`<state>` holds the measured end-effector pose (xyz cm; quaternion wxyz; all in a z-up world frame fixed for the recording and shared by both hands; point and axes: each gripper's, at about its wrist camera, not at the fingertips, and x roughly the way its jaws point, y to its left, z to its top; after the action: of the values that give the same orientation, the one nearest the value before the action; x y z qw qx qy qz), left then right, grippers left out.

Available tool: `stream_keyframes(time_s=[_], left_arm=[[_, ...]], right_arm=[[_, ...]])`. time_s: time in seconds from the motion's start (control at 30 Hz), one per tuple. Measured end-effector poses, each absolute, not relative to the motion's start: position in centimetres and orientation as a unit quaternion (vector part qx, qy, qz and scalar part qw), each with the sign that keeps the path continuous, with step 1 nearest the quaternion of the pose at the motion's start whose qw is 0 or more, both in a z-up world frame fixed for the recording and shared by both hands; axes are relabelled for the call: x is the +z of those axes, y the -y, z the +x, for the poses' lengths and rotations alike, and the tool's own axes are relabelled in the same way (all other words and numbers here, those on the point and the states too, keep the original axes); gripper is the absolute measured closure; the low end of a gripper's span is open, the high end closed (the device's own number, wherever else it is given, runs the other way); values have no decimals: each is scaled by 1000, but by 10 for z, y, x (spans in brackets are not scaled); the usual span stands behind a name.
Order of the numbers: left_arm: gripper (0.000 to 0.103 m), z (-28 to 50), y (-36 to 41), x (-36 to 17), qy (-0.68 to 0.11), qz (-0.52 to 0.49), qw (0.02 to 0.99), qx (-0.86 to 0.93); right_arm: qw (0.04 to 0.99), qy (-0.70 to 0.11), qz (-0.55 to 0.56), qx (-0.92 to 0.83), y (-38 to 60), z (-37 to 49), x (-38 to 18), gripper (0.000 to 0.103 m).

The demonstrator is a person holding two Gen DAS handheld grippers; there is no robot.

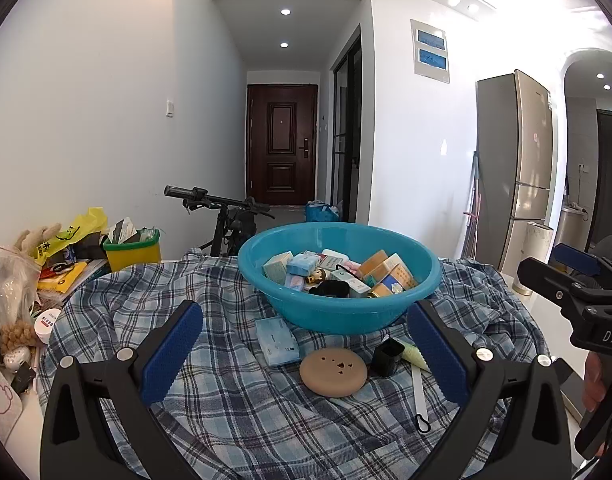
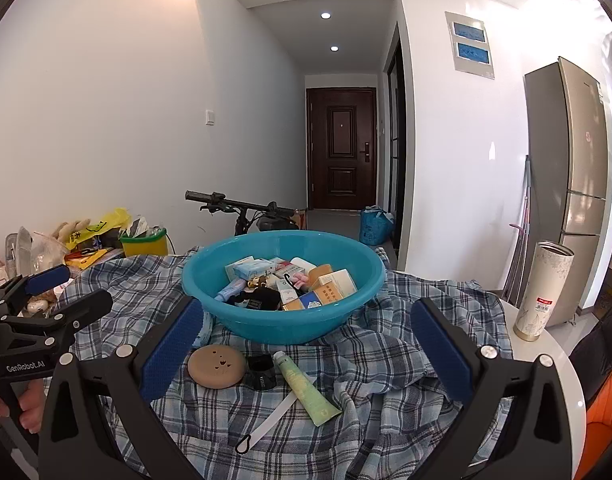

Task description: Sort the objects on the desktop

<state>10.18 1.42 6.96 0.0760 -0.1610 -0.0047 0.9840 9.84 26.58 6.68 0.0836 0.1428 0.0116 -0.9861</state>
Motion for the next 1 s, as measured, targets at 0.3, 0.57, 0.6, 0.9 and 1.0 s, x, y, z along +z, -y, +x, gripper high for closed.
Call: stream_keyframes(time_s=[0.3, 0.57, 0.6, 0.9, 1.0], left_arm=[[0, 108, -16, 53, 10, -147, 77, 986], [0, 122, -16, 38, 8, -118, 68, 991], [0, 124, -17, 36, 6, -115, 68, 991], [0, 127, -29, 24, -21, -102, 56, 993], [0, 126, -26, 19, -14, -102, 55, 993]], right_arm=[[87, -14, 129, -988, -261, 109, 38, 0], [88, -21, 133, -987, -252, 115, 22, 0], [86, -24, 132, -987, -251, 115, 20, 0], [81, -20, 144, -986, -249, 114, 0, 0], [78, -17, 139, -987, -250, 116, -3, 0]])
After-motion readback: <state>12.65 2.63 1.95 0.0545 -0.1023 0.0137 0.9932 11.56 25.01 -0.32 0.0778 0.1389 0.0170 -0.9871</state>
